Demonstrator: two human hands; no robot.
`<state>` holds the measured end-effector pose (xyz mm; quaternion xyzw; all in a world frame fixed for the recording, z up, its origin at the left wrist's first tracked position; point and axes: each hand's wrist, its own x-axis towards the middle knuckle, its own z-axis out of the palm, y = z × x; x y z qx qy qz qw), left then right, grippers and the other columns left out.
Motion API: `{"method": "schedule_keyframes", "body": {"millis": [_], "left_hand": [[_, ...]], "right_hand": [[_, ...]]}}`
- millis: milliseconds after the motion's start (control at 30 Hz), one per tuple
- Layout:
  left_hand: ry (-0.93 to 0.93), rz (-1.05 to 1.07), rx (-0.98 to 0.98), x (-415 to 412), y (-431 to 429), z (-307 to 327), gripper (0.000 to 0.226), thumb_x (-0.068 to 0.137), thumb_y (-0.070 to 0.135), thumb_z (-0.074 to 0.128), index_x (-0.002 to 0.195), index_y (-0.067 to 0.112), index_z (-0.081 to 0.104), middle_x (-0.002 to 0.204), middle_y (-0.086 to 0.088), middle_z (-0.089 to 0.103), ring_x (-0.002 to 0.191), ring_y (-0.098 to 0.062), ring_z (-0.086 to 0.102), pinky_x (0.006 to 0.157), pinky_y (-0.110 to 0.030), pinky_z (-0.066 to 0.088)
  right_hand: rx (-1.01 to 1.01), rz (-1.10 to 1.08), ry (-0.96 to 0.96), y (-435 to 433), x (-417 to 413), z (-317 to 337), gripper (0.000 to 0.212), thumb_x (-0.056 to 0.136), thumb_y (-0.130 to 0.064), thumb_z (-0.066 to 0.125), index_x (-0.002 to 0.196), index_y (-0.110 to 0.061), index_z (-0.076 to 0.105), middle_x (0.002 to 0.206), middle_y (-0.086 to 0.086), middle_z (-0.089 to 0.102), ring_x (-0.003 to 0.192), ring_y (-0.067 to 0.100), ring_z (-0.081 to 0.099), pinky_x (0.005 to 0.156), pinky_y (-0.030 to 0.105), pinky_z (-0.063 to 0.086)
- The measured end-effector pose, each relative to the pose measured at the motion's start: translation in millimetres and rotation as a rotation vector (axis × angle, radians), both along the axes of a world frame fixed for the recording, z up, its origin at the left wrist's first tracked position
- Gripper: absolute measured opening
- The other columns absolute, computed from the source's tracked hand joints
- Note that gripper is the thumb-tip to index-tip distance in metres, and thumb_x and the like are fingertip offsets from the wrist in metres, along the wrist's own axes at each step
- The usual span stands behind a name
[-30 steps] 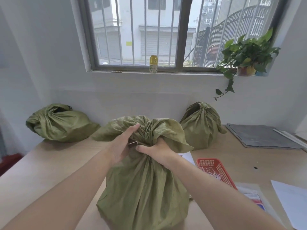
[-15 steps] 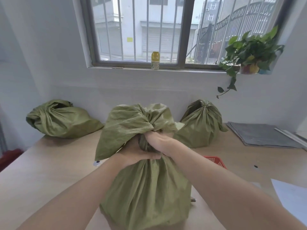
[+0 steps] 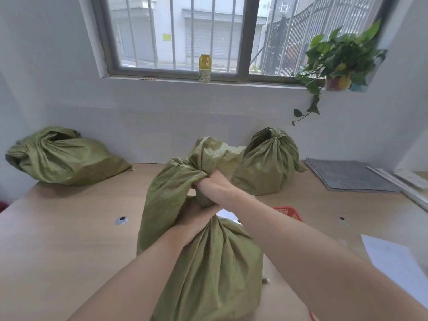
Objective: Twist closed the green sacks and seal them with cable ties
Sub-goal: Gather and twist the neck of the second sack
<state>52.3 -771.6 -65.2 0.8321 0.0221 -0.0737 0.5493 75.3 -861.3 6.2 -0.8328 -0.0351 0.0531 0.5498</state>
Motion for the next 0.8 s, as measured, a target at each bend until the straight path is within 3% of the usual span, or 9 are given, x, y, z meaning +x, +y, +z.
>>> {"method": "schedule_keyframes", "body": {"millis": [67,200,300,367,433,500,667,733,800], "left_hand": [[0.023,0.04,0.038,5,-2,-2,0.045,0.062,0.064,0.062,0.08,0.024,0.072,0.085,0.004,0.075,0.084,-0.017,0.071,0.089,-0.039,0.056],[0.012,0.172,0.064,21,-9,-22,0.047,0.071,0.067,0.057,0.081,0.022,0.064,0.086,0.002,0.071,0.089,-0.022,0.07,0.086,-0.041,0.056],[0.043,0.261,0.089,23,-16,-17,0.033,0.096,0.042,0.058,0.078,0.014,0.056,0.081,-0.001,0.062,0.095,-0.03,0.068,0.078,-0.034,0.046],[0.1,0.371,0.001,22,-20,-13,0.034,0.1,0.033,0.054,0.072,0.013,0.055,0.078,-0.006,0.062,0.092,-0.035,0.067,0.077,-0.035,0.048],[0.136,0.448,-0.058,23,-24,-12,0.032,0.1,0.032,0.051,0.082,0.008,0.061,0.096,-0.015,0.069,0.101,-0.038,0.067,0.085,-0.039,0.052],[0.151,0.488,-0.095,27,-28,-16,0.033,0.103,0.035,0.048,0.097,0.006,0.063,0.115,-0.02,0.068,0.112,-0.038,0.065,0.084,-0.036,0.047],[0.116,0.51,-0.237,26,-45,-16,0.034,0.101,0.049,0.048,0.113,0.023,0.066,0.125,-0.004,0.066,0.117,-0.023,0.063,0.094,-0.034,0.047],[0.087,0.524,-0.235,26,-56,-17,0.027,0.092,0.058,0.056,0.09,0.032,0.063,0.114,0.013,0.065,0.107,-0.01,0.06,0.095,-0.029,0.041],[0.118,0.575,-0.287,27,-64,-26,0.04,0.074,0.068,0.059,0.074,0.028,0.067,0.099,0.01,0.074,0.092,-0.016,0.069,0.098,-0.038,0.051]], "right_hand": [[0.04,-0.005,0.038,-4,3,-3,0.014,0.098,-0.019,0.063,0.086,-0.026,0.064,0.086,-0.015,0.066,0.085,0.003,0.062,0.072,0.016,0.048],[0.066,-0.044,0.109,-3,7,-11,0.004,0.093,-0.026,0.068,0.094,-0.03,0.067,0.103,-0.007,0.073,0.106,0.016,0.066,0.1,0.037,0.053],[0.082,-0.074,0.109,-3,9,-15,0.01,0.092,-0.027,0.066,0.1,-0.024,0.071,0.108,0.002,0.075,0.108,0.022,0.067,0.103,0.043,0.053],[0.085,-0.063,0.09,-2,10,-15,0.019,0.089,-0.033,0.067,0.103,-0.022,0.073,0.107,0.002,0.076,0.107,0.02,0.068,0.103,0.043,0.054],[0.065,-0.036,0.079,-5,9,-13,0.026,0.087,-0.037,0.069,0.105,-0.019,0.074,0.103,0.001,0.078,0.101,0.016,0.07,0.098,0.037,0.056],[0.045,0.01,0.083,-16,6,-11,0.023,0.092,-0.03,0.068,0.101,-0.011,0.076,0.097,0.002,0.079,0.087,0.007,0.071,0.083,0.021,0.055],[0.141,-0.006,0.052,-47,-8,-20,0.013,0.093,-0.035,0.069,0.094,-0.023,0.073,0.084,-0.017,0.074,0.079,-0.008,0.067,0.071,0.011,0.049],[0.238,-0.07,0.057,-58,-14,-31,0.021,0.098,-0.032,0.062,0.081,-0.023,0.068,0.069,-0.019,0.064,0.065,-0.009,0.06,0.063,0.01,0.045],[0.277,-0.169,0.039,-70,-22,-40,0.047,0.103,-0.027,0.054,0.057,-0.031,0.048,0.054,-0.017,0.039,0.048,-0.002,0.041,0.052,0.013,0.036]]}}
